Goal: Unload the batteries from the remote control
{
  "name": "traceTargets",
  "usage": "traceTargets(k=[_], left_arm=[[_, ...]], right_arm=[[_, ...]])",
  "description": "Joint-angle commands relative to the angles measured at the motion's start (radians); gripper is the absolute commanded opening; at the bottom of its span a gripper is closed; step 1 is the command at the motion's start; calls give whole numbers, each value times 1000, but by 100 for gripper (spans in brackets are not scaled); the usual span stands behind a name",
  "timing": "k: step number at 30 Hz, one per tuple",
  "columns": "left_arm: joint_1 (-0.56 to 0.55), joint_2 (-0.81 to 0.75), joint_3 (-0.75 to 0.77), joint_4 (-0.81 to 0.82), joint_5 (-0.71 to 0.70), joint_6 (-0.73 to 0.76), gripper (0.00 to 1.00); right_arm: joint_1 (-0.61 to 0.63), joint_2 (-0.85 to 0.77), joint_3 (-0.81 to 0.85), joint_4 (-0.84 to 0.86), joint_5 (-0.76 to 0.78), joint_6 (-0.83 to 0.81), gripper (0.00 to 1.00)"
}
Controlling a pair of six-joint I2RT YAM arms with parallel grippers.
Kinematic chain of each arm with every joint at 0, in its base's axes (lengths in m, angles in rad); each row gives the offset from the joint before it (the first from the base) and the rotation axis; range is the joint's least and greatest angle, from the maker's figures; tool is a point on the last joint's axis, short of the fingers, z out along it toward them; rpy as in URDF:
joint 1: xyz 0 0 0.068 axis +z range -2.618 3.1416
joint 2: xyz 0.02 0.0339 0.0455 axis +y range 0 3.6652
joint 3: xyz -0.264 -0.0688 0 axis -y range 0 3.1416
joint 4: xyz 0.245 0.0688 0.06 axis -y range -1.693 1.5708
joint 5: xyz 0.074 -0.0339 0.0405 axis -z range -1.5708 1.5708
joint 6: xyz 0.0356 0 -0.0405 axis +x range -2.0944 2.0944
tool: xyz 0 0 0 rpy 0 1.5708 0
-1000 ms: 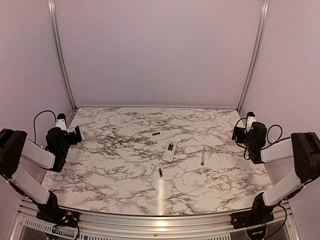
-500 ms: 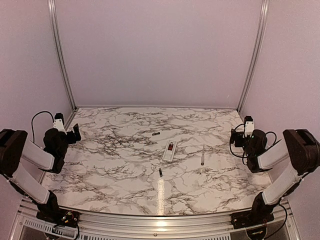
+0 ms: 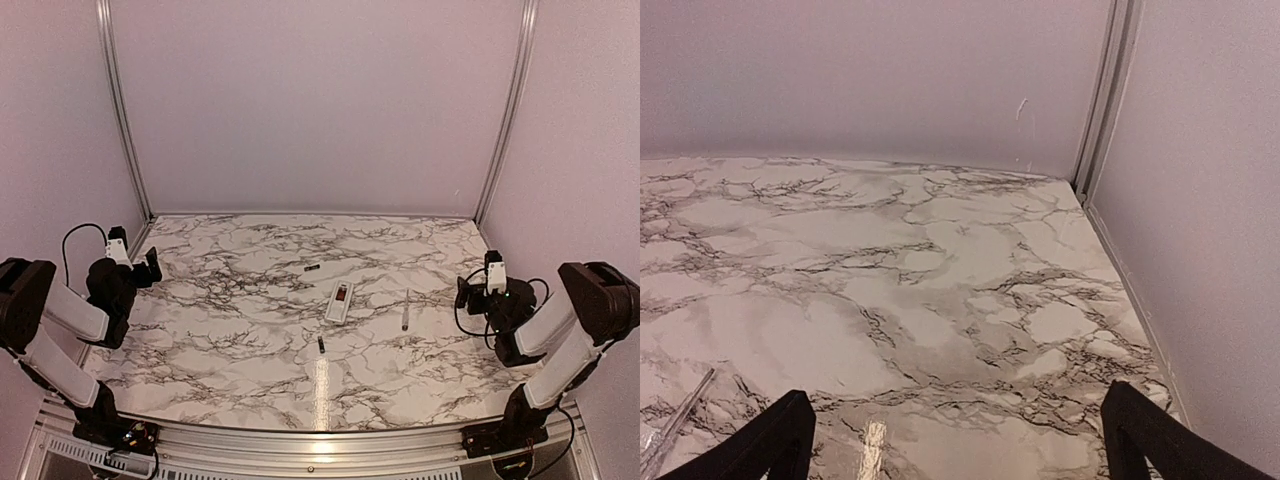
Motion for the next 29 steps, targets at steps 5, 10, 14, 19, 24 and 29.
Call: traceTargets(k=[5, 10, 14, 19, 24, 29], left_arm=[[4, 13, -10, 28, 7, -5, 99], [5, 13, -10, 27, 7, -5, 99], [4, 13, -10, 29, 7, -5, 99], [4, 13, -10, 27, 7, -4, 99], [5, 13, -11, 27, 7, -5, 99], [5, 13, -10, 27, 7, -5, 99]], right_arm=[[-4, 14, 66, 98, 26, -3, 98], [-4, 14, 64, 105, 33, -1, 99], [-4, 13, 63, 105, 32, -3, 98], [-4, 14, 63, 107, 29, -3, 98], [-4, 14, 63, 106, 29, -3, 99], [-4, 15, 64, 105, 25, -5, 98]])
